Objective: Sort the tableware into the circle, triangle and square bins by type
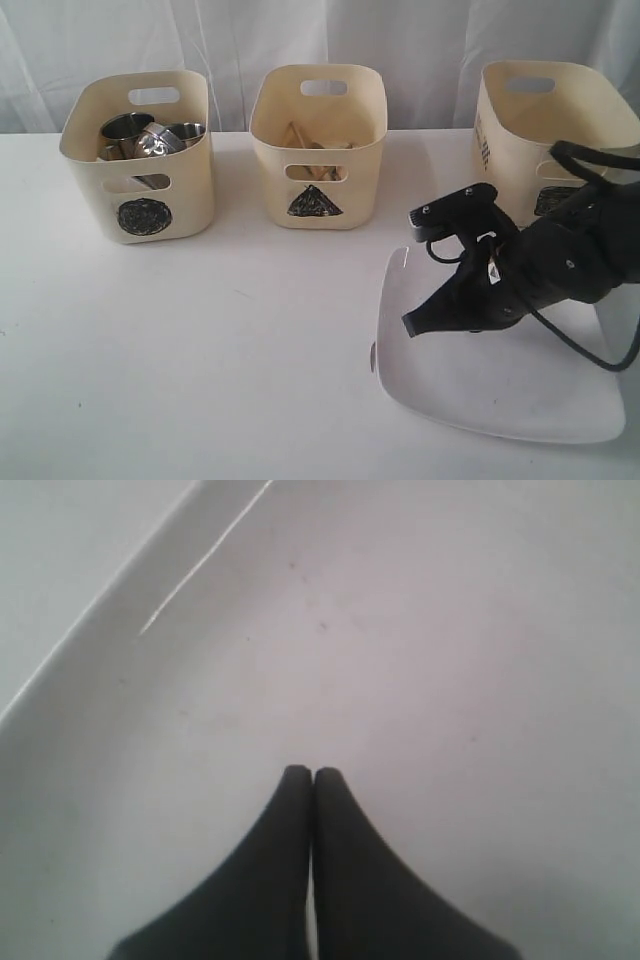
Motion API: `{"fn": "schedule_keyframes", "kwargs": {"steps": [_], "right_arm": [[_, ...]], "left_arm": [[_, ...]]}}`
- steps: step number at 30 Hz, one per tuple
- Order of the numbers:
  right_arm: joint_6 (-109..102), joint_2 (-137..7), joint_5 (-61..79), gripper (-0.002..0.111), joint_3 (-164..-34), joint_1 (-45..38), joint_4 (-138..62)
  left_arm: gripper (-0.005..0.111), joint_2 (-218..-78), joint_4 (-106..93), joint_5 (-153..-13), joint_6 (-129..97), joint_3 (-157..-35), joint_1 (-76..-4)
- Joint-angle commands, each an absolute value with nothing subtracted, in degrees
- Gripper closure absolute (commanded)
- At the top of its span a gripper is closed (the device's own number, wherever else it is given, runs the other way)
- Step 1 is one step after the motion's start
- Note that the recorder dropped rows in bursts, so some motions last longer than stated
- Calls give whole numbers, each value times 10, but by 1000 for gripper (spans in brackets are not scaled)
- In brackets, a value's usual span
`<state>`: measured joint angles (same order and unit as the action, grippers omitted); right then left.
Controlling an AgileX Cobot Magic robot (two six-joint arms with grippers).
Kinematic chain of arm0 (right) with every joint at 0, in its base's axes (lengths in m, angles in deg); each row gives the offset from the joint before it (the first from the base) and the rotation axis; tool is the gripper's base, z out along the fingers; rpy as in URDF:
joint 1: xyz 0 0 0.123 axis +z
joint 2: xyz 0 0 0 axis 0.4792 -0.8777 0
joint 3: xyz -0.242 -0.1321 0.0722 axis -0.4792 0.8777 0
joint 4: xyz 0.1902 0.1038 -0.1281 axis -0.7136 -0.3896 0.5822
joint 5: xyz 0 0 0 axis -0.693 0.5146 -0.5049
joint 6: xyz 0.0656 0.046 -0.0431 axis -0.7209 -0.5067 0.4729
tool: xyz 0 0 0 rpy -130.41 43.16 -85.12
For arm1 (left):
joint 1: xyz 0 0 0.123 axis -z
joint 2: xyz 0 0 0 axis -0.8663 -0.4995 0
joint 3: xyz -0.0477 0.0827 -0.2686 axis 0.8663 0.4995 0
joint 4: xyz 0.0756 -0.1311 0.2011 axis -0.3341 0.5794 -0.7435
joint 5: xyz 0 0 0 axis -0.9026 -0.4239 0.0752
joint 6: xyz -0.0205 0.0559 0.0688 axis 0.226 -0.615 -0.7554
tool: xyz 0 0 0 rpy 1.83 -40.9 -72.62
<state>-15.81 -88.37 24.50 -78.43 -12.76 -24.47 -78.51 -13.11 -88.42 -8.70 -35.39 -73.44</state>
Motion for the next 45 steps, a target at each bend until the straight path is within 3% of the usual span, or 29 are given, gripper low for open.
{"fn": "schedule_keyframes", "kwargs": {"steps": [1, 18, 45], "right_arm": [[-161, -899, 241, 108, -786, -132, -245], [-161, -933, 289, 108, -786, -135, -243], [-225, -933, 391, 108, -784, -270, -101]], "left_arm": [[50, -782, -126, -882, -87, -352, -735], [50, -782, -126, -882, -87, -352, -735], [50, -782, -126, -882, -87, -352, -735]]}}
